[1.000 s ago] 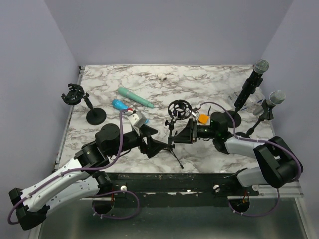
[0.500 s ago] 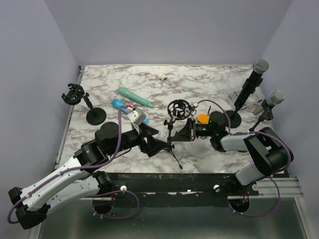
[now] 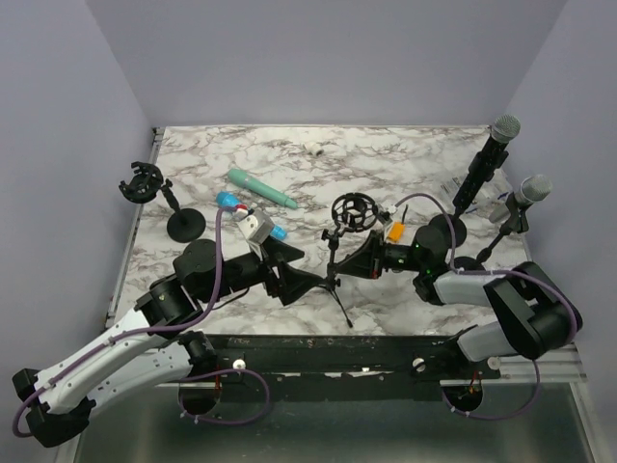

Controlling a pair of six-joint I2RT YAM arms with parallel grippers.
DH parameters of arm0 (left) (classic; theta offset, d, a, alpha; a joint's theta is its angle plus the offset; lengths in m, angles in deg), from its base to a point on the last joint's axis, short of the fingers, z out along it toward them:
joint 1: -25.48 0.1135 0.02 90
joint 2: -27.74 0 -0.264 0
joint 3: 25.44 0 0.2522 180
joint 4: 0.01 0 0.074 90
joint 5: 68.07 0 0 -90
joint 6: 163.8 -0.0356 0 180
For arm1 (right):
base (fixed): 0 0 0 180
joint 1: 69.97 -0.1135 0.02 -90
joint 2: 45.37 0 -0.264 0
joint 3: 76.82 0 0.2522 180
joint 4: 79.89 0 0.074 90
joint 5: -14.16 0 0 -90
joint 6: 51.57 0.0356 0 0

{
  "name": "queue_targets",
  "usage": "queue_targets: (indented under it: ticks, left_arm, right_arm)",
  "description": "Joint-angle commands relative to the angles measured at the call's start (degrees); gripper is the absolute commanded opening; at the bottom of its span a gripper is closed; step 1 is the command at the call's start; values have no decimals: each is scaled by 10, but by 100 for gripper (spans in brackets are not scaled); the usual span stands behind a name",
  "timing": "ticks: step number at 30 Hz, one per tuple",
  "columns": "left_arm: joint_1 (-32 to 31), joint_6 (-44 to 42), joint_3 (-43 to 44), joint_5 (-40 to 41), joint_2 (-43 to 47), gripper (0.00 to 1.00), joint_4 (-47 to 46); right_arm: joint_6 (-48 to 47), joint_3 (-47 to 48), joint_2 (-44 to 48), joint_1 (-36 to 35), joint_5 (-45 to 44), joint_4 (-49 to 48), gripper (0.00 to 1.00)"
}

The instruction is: Remove the microphone from the stand

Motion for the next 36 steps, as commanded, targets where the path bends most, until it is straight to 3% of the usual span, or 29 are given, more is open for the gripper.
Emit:
queue_targets:
  ticks: [1,10,18,22,27,32,36]
  left_arm:
    - [-3,9,-20,-3,24,83,-26]
    - [-2,23,-38,5,56,83,-30]
    - [-2,22,-40,26,101,83,2]
    - [-2,20,-41,26,98,83,2]
    - [-2,21,-42,18,87,83,-7]
    - [-2,23,-38,12,83,84,-7]
    - [-3,25,-37,5,82,86,-4]
  right_arm:
    - [-192,-18,70,-4,-107,153,1]
    - [-228,8,102,-50,-191,257,3]
    - [-123,26,214,-52,-245,411,57]
    - [-26,22,244,-50,-238,438,73]
    - [108,29,218,-43,-185,405,75]
    - [259,10,154,-38,-112,238,59]
    - [292,11,115,-37,-96,174,55]
